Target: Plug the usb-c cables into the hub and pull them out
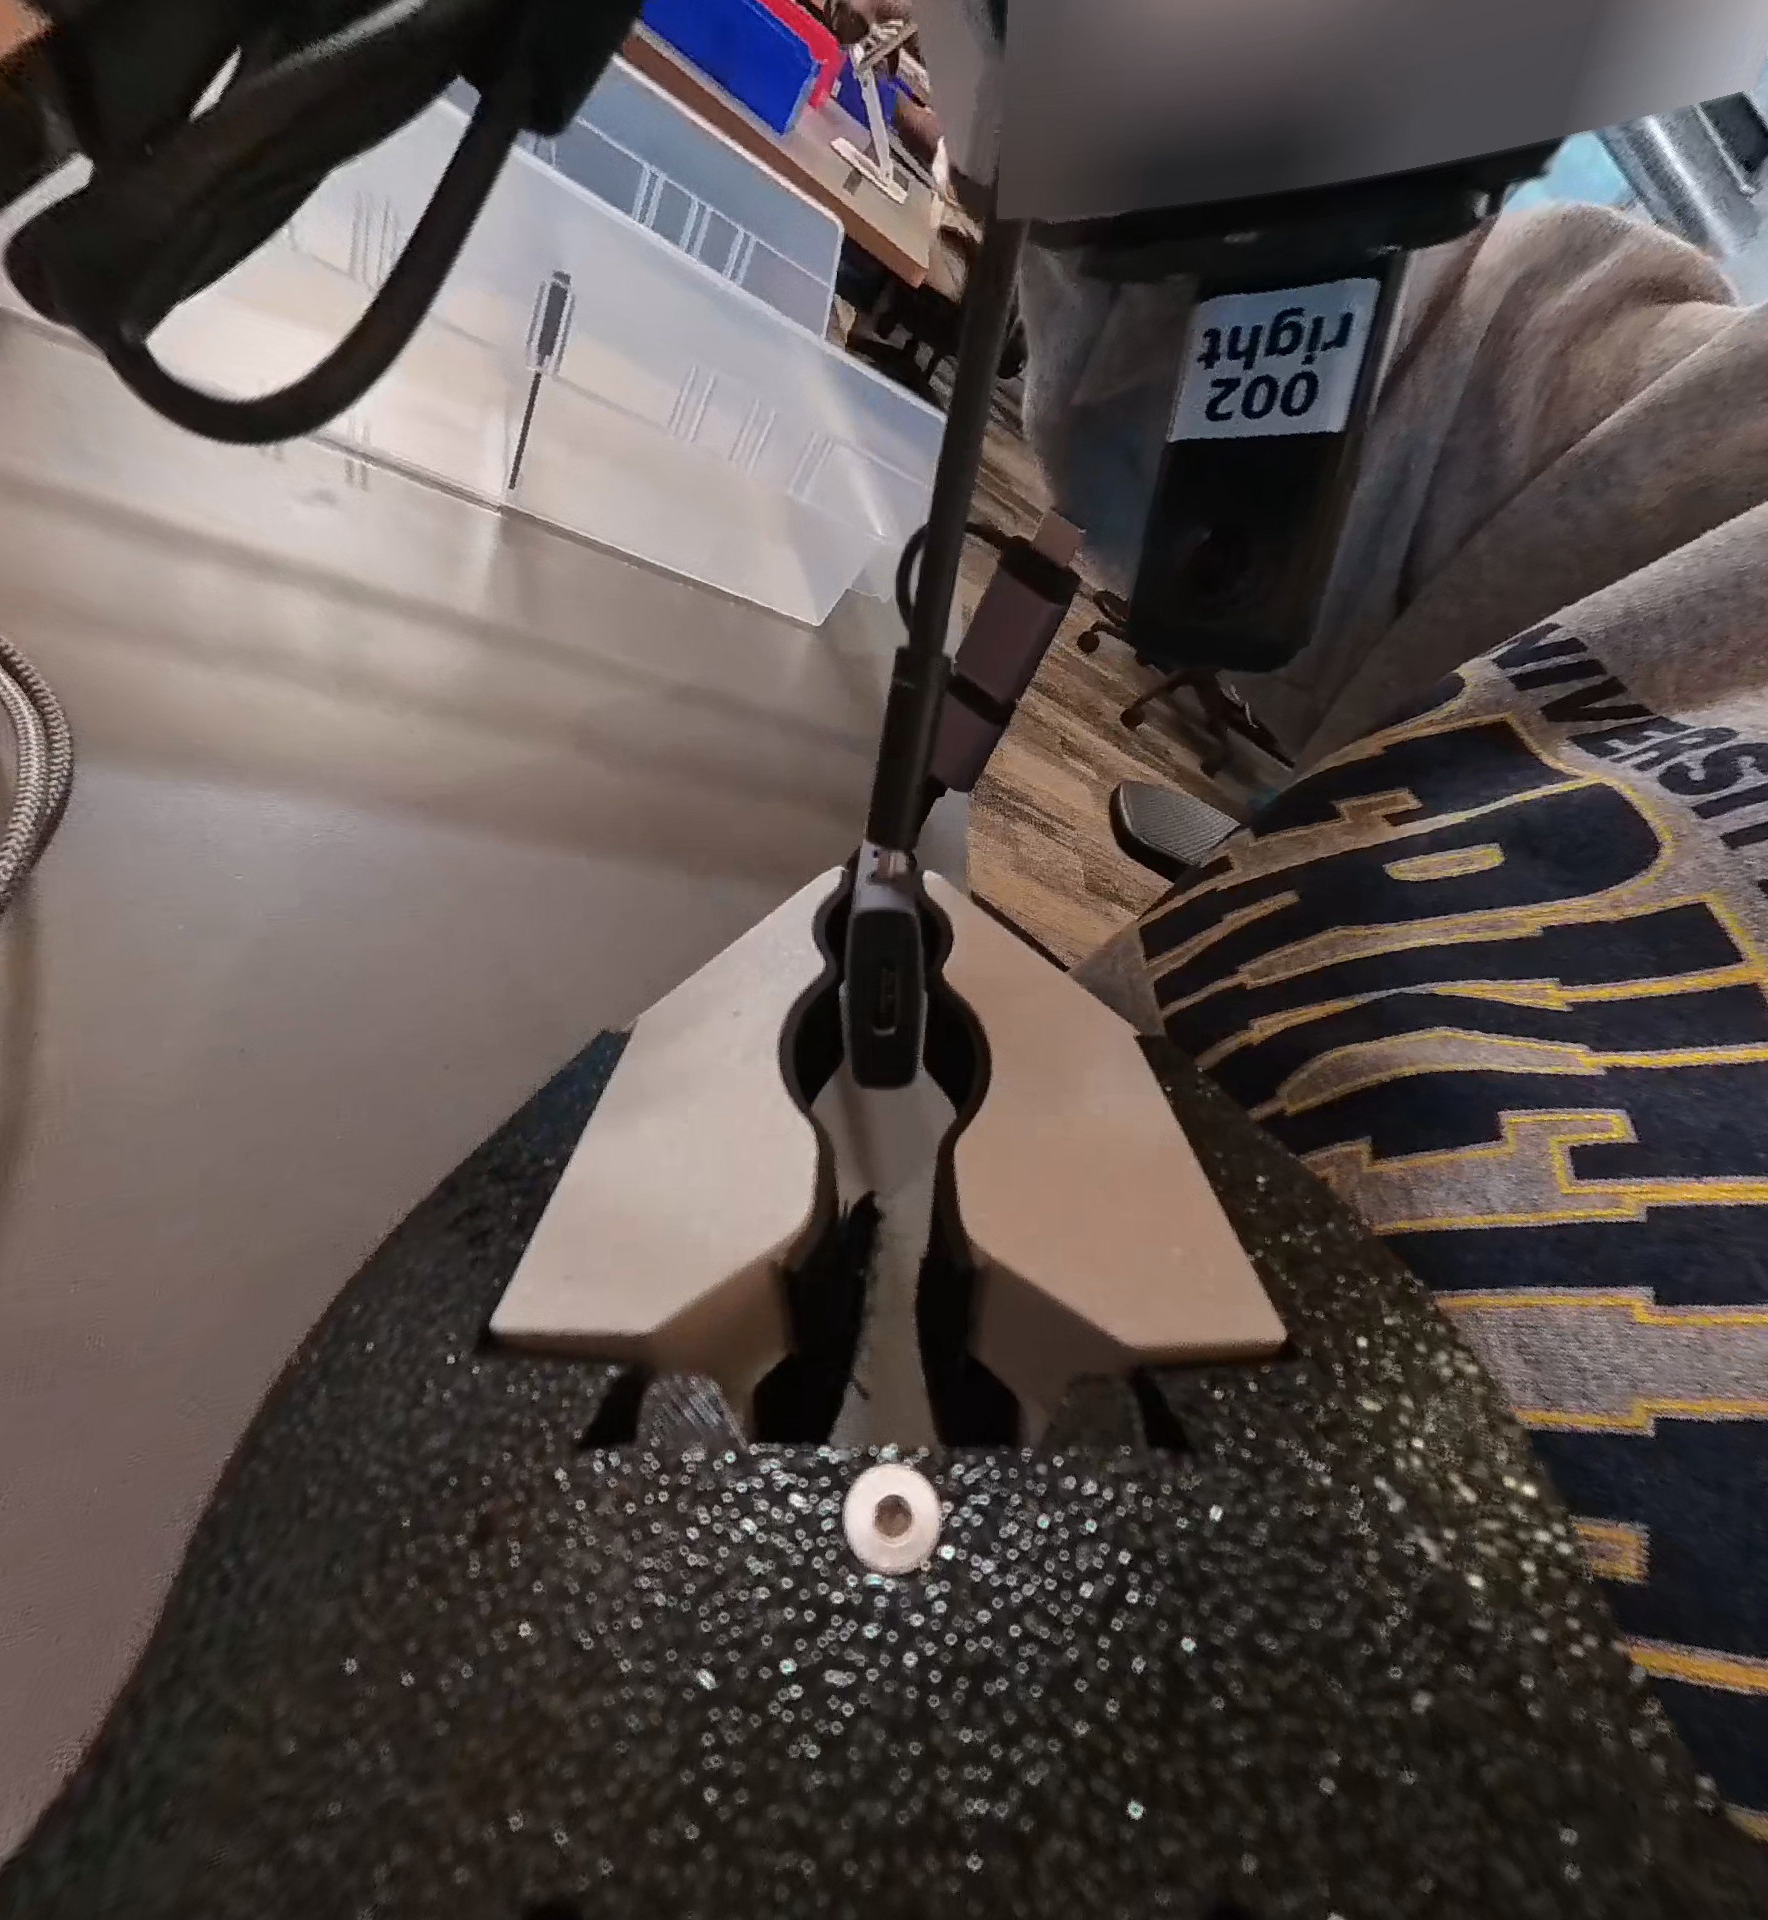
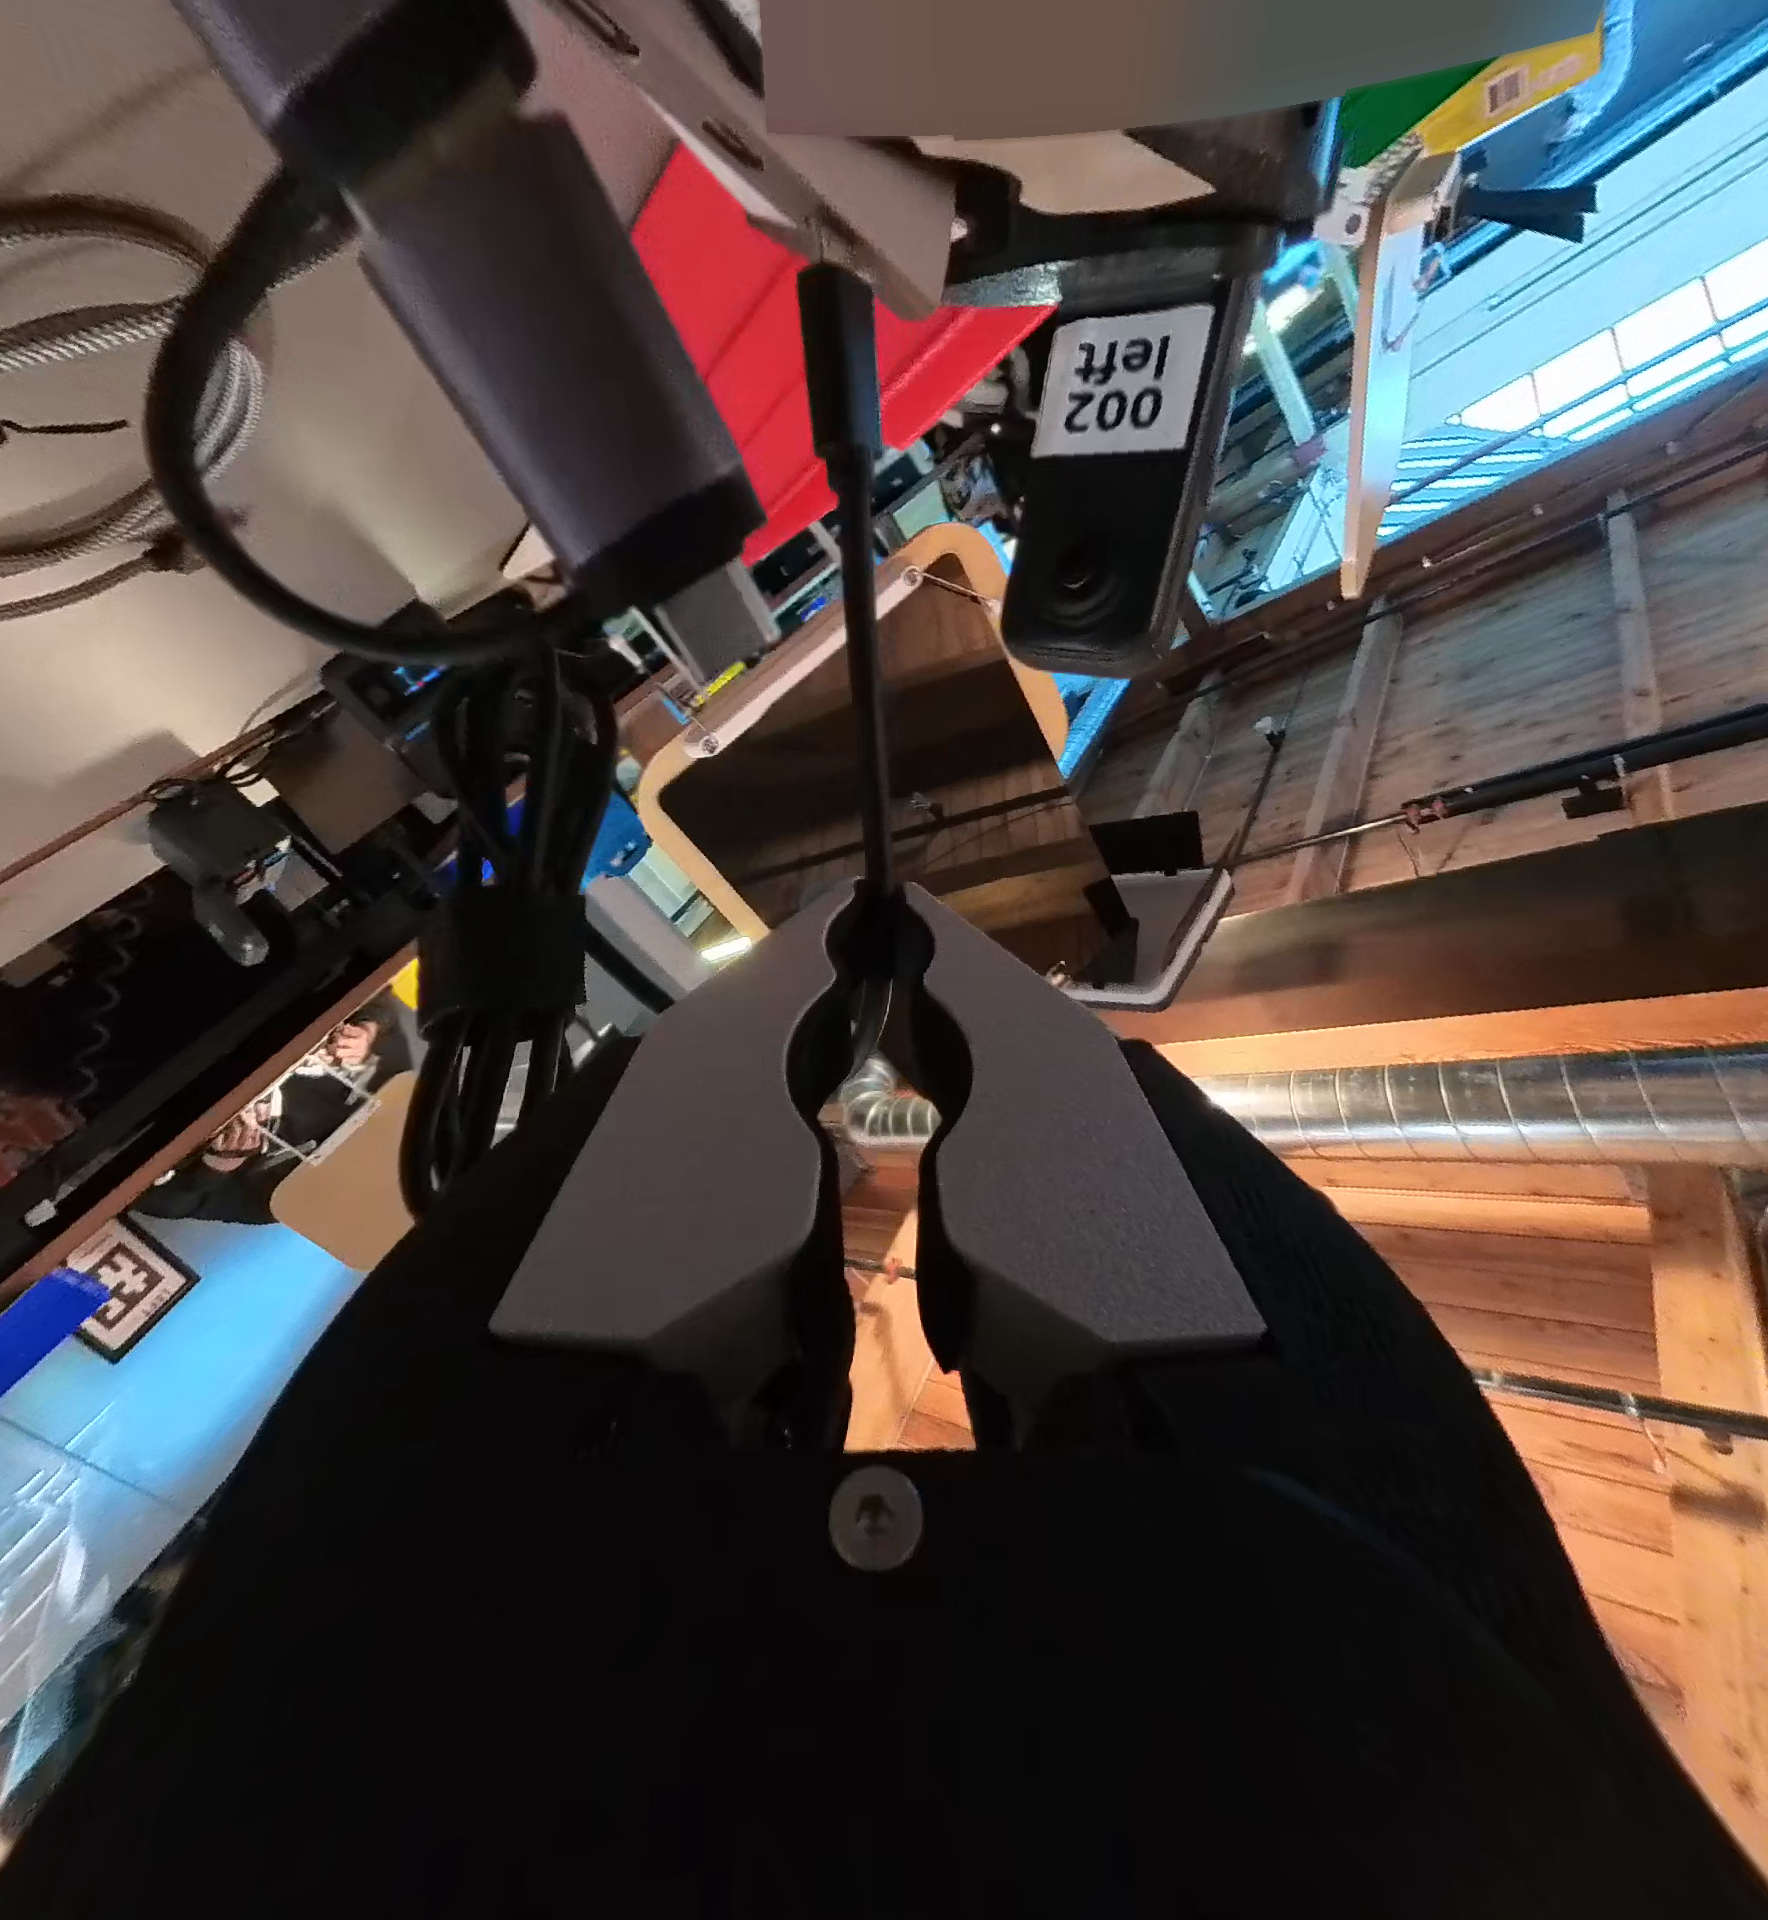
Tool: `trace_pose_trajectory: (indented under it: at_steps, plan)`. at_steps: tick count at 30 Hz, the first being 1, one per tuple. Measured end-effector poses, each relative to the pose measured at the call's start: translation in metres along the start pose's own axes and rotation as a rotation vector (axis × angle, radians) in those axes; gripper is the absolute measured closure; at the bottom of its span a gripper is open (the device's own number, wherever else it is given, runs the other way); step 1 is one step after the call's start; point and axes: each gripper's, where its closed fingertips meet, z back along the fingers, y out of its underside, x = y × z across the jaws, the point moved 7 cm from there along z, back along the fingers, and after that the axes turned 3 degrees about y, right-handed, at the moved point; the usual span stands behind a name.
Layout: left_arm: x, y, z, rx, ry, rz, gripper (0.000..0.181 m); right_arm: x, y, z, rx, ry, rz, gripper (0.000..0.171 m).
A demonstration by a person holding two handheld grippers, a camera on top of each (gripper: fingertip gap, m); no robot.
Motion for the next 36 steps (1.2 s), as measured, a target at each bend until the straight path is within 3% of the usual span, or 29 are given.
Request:
trace_pose_trajectory:
  at_steps: [14,27,36]
  plan:
    - [0.006,0.002,-0.004,0.018,-0.048,0.050,0.175,0.003,-0.026,-0.006,-0.037,-0.137,-0.007,0.171]
    - [0.012,0.008,-0.019,0.162,-0.248,-0.021,0.175,0.009,-0.044,-0.013,-0.069,-0.274,-0.093,0.171]
    - [0.011,0.002,-0.022,0.150,-0.330,-0.146,0.175,0.004,-0.037,-0.016,0.032,-0.384,-0.197,0.147]
